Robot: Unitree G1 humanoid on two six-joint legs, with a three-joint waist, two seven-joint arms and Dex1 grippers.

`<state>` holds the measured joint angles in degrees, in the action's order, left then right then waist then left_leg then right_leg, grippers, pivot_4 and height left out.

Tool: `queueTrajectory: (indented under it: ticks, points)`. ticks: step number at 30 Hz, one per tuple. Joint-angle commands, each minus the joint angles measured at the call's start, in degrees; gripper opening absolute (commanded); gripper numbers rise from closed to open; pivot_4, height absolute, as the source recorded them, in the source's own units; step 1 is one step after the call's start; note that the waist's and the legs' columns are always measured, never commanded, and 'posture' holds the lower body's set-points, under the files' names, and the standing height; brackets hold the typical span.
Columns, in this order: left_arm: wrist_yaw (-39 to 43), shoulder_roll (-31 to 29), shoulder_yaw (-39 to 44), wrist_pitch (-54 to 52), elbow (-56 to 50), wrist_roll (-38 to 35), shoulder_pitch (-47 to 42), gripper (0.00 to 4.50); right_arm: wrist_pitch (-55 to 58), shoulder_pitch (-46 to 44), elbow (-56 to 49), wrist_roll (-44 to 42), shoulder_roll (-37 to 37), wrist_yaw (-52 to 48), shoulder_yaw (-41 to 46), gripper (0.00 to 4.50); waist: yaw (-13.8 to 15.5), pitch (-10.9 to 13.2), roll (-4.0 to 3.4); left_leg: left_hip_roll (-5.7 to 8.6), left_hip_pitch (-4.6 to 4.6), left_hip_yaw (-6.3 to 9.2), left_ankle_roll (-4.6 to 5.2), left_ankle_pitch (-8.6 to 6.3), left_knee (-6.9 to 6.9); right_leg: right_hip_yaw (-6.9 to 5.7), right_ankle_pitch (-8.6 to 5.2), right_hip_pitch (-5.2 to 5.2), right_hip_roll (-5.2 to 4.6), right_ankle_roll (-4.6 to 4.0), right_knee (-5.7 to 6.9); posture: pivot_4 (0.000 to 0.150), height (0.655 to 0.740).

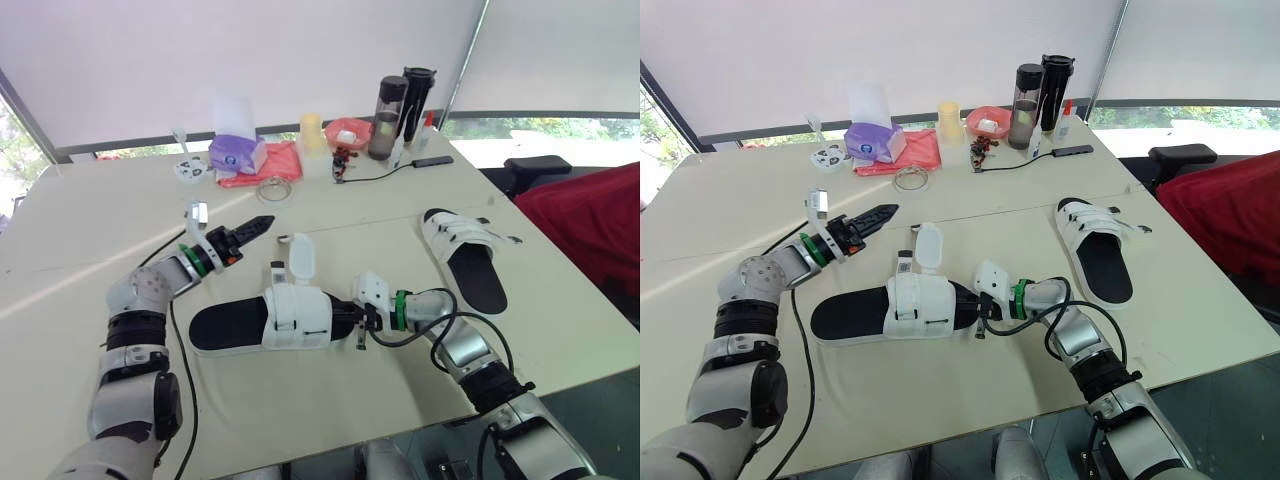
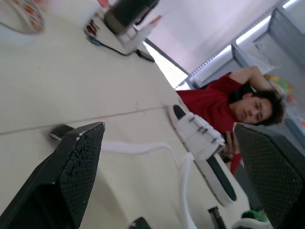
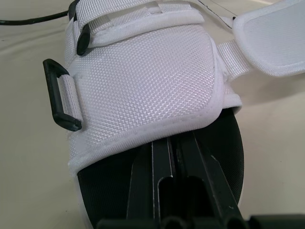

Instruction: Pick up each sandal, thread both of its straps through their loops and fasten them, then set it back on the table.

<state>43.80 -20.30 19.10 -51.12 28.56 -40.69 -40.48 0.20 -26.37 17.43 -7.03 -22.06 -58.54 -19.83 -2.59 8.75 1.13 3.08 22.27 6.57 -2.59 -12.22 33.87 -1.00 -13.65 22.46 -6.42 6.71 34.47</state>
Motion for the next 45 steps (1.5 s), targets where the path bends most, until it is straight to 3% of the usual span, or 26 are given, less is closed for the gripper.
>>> queueTrajectory:
  ticks: [1, 11, 15, 21, 26, 29, 36, 41, 45]
  points:
    - [-1.0, 0.5, 1.3, -6.6, -4.5, -4.2, 2.2, 4.48, 2.8, 3.6, 5.6, 5.8, -0.4, 1.9, -3.7, 0.04, 0.0, 0.0, 0.00, 0.00, 0.00, 0.00, 0.01, 0.00, 0.00, 0.00, 0.00, 0.00, 0.01, 0.00, 0.01, 0.150, 0.7400]
    - [-1.2, 3.7, -1.8, -8.4, -5.5, -3.6, 2.0, 4.48, 2.4, 3.7, 6.0, 6.1, 0.1, 2.6, -3.9, 0.04, 0.1, 0.0, 0.03, -0.02, -0.04, 0.02, -0.04, -0.03, 0.01, 0.01, -0.09, -0.01, 0.03, -0.17, 0.02, 0.150, 0.7400]
    - [-1.7, 6.5, -2.8, -2.7, 3.2, -0.3, -3.4, 4.48, 2.4, 3.4, 6.3, 6.2, 0.5, 2.8, -3.9, 0.04, 0.2, 0.0, 0.13, 0.00, -0.04, 0.02, -0.04, -0.02, 0.04, -0.02, -0.09, -0.04, 0.04, -0.17, 0.02, 0.150, 0.7400]
    - [-8.5, 10.0, 4.5, 8.8, 20.6, 0.1, -12.7, 4.48, 2.4, 3.1, 6.9, 6.8, 0.6, 3.1, -3.8, 0.04, 0.0, 0.0, 0.17, 0.00, -0.08, 0.01, -0.03, -0.02, 0.05, -0.02, -0.07, -0.02, 0.07, -0.13, 0.01, 0.150, 0.7400]
    - [-7.9, 9.9, 5.1, 13.2, 27.1, 1.9, -15.6, 4.48, 2.5, 3.3, 6.7, 6.9, 0.6, 3.2, -3.7, 0.04, 0.0, 0.0, 0.17, 0.00, -0.09, -0.01, -0.04, -0.02, 0.05, -0.03, 0.05, -0.03, 0.08, 0.07, 0.02, 0.150, 0.7400]
    - [-6.9, 9.4, 4.9, 14.5, 28.7, 3.1, -15.8, 3.70, 2.5, 3.4, 6.6, 6.9, 0.6, 3.5, -3.6, 0.04, 0.0, 0.0, 0.17, 0.00, -0.09, -0.01, -0.03, -0.02, 0.05, -0.03, 0.05, -0.03, 0.09, 0.08, 0.02, 0.150, 0.7400]
    - [-4.8, 8.9, 5.3, 15.5, 28.4, 3.5, -16.8, 0.13, 2.3, 3.4, 6.9, 6.9, 0.9, 3.7, -3.6, 0.04, 0.0, 0.0, 0.17, 0.00, -0.09, -0.01, -0.04, -0.02, 0.05, -0.03, 0.06, -0.03, 0.10, 0.09, 0.04, 0.150, 0.7400]
    - [-1.3, 8.7, 2.3, 14.3, 22.8, 4.6, -17.0, 0.02, 2.0, 3.4, 7.1, 6.8, 0.6, 3.4, -3.5, 0.04, 0.0, 0.0, 0.18, 0.00, -0.09, 0.00, -0.04, -0.02, 0.05, -0.03, 0.06, -0.03, 0.10, 0.10, 0.06, 0.150, 0.7400]
    - [3.9, 8.0, -4.5, 17.7, 10.3, 8.1, -13.4, 0.02, 1.6, 3.6, 7.2, 7.0, 0.2, 3.1, -3.6, 0.04, 0.0, 0.0, 0.16, 0.00, -0.09, 0.00, -0.04, -0.02, 0.05, -0.03, 0.07, -0.04, 0.10, 0.09, 0.07, 0.150, 0.7400]
